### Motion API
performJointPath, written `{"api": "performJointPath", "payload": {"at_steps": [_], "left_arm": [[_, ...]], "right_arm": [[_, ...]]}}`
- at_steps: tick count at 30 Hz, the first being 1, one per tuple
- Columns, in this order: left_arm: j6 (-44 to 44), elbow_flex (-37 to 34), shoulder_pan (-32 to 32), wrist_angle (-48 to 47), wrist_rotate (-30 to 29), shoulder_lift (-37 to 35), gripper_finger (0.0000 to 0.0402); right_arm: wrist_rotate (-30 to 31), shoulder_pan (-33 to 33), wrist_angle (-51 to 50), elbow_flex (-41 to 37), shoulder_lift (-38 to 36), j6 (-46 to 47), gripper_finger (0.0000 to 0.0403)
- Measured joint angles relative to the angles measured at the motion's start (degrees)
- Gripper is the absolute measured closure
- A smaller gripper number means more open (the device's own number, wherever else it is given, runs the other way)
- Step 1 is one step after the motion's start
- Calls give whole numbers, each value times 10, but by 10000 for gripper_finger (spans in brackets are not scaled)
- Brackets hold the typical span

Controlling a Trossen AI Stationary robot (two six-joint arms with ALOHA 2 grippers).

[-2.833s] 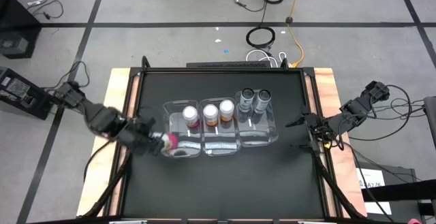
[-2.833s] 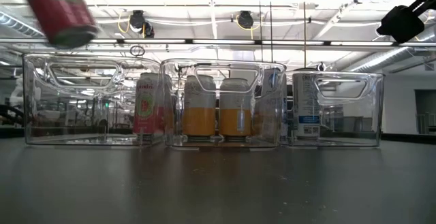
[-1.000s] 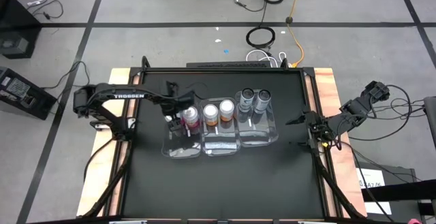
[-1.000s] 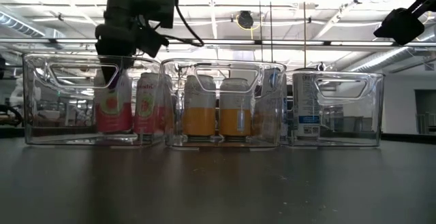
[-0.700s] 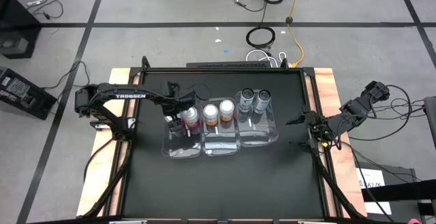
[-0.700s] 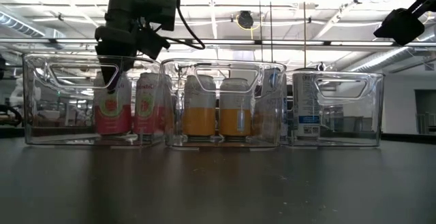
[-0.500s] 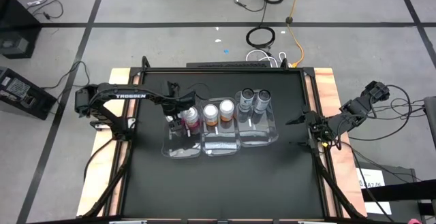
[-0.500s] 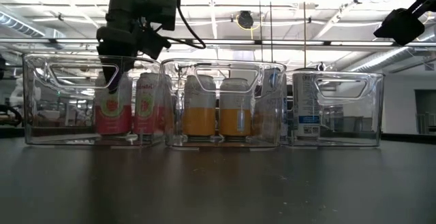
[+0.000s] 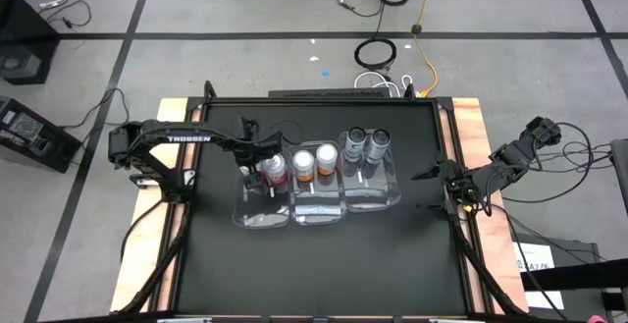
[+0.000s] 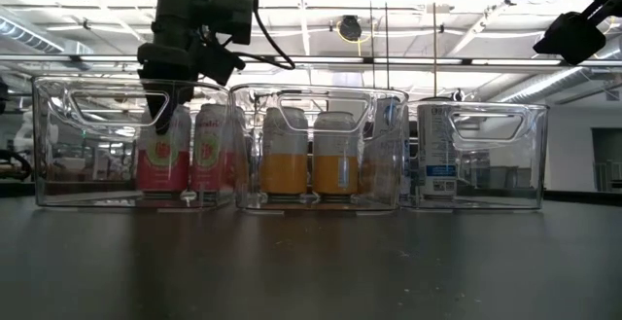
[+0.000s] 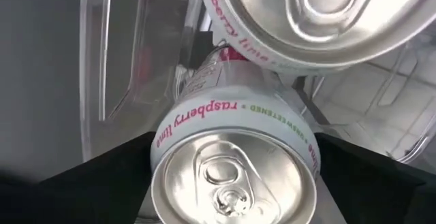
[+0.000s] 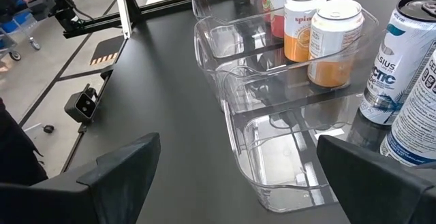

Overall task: Sort soda cans
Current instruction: Put the red soda can into the transparent bin, then return to Home Position

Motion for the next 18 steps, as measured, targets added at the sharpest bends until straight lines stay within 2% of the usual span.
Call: {"api": "performJointPath", "payload": {"at_steps": [7, 12, 18], "left_arm": [[-3, 8, 0, -43, 0, 0, 9], [-3, 41, 0, -91, -1, -5, 9], [-3, 84, 0, -99, -1, -40, 9]], "right_arm": [[0, 0, 0, 0, 0, 0, 14], [0, 0, 0, 0, 0, -1, 14], [0, 0, 0, 0, 0, -1, 14]]}}
